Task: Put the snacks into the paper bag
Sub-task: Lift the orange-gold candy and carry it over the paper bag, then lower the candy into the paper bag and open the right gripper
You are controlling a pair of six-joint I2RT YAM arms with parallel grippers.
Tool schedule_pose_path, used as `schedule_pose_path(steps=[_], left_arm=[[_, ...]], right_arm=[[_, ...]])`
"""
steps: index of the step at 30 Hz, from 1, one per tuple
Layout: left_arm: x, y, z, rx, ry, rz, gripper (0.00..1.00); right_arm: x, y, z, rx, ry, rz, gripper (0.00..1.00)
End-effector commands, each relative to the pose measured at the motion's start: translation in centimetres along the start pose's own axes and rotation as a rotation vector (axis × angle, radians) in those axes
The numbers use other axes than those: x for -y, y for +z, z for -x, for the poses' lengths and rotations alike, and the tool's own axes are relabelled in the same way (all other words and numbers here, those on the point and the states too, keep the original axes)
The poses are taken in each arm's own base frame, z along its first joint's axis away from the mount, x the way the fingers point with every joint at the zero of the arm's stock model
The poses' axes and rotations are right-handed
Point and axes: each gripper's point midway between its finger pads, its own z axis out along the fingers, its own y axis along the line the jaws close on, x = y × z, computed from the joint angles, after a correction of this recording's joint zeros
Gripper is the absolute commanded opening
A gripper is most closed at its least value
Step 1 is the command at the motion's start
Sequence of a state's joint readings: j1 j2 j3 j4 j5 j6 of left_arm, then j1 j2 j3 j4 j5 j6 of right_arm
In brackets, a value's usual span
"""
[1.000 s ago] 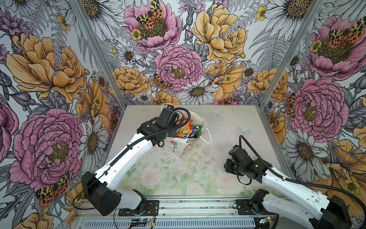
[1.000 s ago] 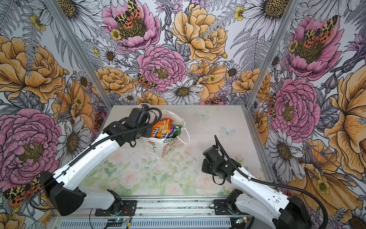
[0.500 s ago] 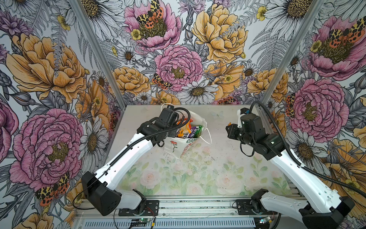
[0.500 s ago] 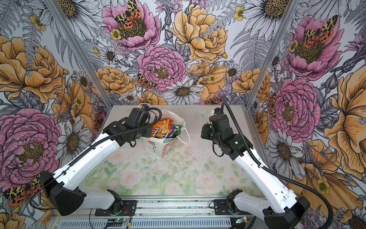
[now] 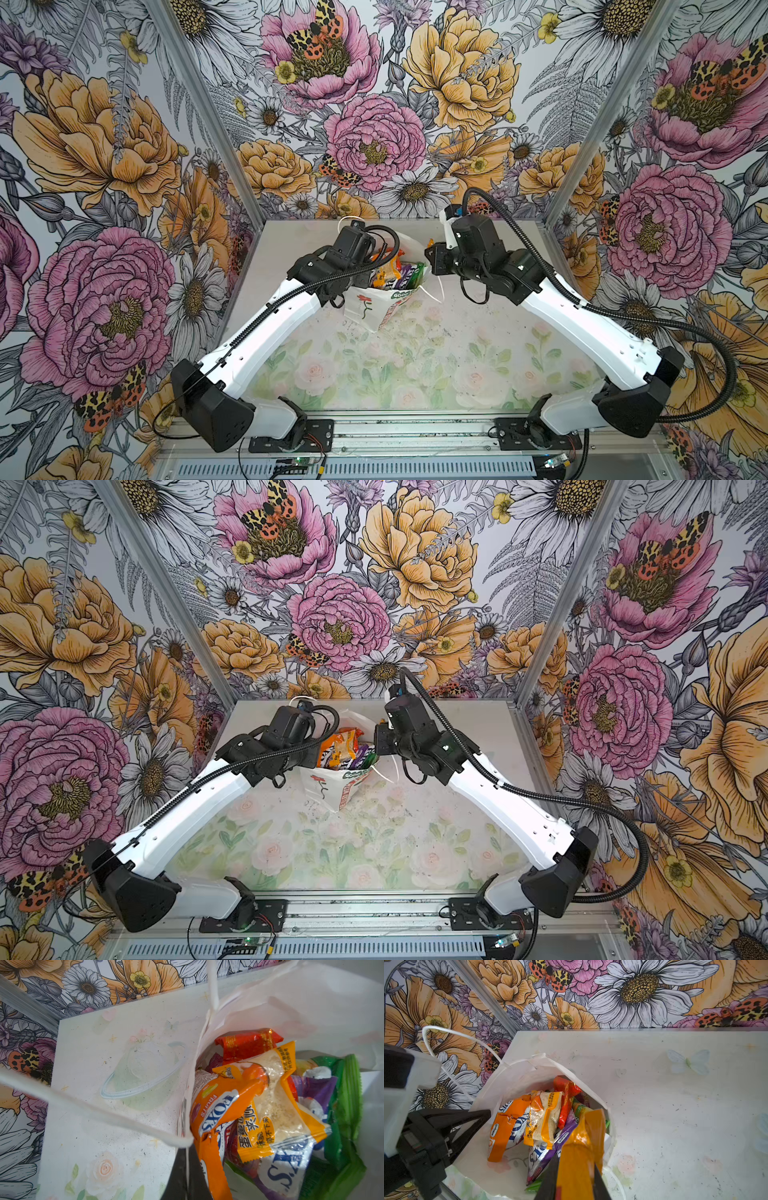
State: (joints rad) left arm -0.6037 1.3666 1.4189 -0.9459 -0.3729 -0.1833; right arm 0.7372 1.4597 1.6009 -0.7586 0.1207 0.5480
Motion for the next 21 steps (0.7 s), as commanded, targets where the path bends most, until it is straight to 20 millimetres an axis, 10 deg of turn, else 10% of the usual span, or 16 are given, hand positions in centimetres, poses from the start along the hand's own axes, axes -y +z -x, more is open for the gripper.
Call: schedule_pose_path(steps=[1, 21], left_arm=[[-0.7, -2.1, 2.1, 0.098, -0.047, -0.012, 0.00], [-0.8, -2.1, 2.2, 0.099, -0.052, -0.010, 0.00]], right_arm=[[-1.5, 0.5, 1.2, 0.032, -0.051, 0.011, 0.00], [-3.3, 6.2, 0.4, -0.009, -0.155, -0.064, 0.00]])
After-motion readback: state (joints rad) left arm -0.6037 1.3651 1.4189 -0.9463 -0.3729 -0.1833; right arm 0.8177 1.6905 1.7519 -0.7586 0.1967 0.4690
